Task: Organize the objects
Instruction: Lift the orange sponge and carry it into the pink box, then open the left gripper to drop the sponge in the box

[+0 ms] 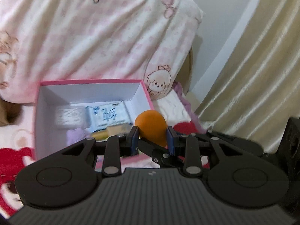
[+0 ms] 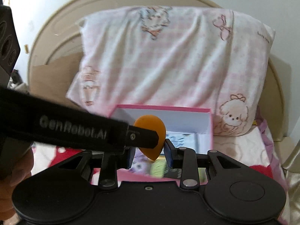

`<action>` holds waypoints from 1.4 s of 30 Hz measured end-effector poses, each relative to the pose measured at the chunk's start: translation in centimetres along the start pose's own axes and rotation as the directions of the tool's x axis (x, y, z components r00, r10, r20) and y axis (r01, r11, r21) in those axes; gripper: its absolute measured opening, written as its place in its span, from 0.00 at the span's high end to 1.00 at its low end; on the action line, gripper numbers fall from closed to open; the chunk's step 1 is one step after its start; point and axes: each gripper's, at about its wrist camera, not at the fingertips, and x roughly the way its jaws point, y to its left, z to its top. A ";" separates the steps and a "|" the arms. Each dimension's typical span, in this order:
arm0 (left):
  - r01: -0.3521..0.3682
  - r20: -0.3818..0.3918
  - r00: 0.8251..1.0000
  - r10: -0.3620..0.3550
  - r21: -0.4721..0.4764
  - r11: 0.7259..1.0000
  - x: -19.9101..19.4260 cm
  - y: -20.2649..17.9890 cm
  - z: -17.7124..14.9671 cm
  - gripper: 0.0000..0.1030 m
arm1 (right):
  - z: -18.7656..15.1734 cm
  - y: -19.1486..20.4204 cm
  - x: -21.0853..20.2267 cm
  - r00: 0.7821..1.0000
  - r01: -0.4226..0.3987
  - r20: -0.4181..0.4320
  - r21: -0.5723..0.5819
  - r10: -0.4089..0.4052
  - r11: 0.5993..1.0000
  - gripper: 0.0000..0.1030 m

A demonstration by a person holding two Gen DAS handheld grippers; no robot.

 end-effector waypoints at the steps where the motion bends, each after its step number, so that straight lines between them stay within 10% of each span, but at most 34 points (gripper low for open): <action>1: 0.011 -0.006 1.000 -0.011 -0.024 1.000 1.2 0.5 0.5 0.71 | 0.4 -0.8 1.1 1.000 0.011 -0.016 0.012 -0.011 1.000 0.63; 22: 0.053 -0.088 0.993 -0.073 -0.214 0.975 15.3 5.8 1.2 0.72 | -0.6 -5.7 13.3 0.961 0.178 -0.198 -0.097 -0.195 0.979 0.64; 42: -0.066 -0.125 0.991 0.056 -0.078 0.995 2.3 0.1 0.4 0.50 | 1.0 -6.2 0.3 0.984 0.032 -0.173 -0.040 -0.038 0.999 0.61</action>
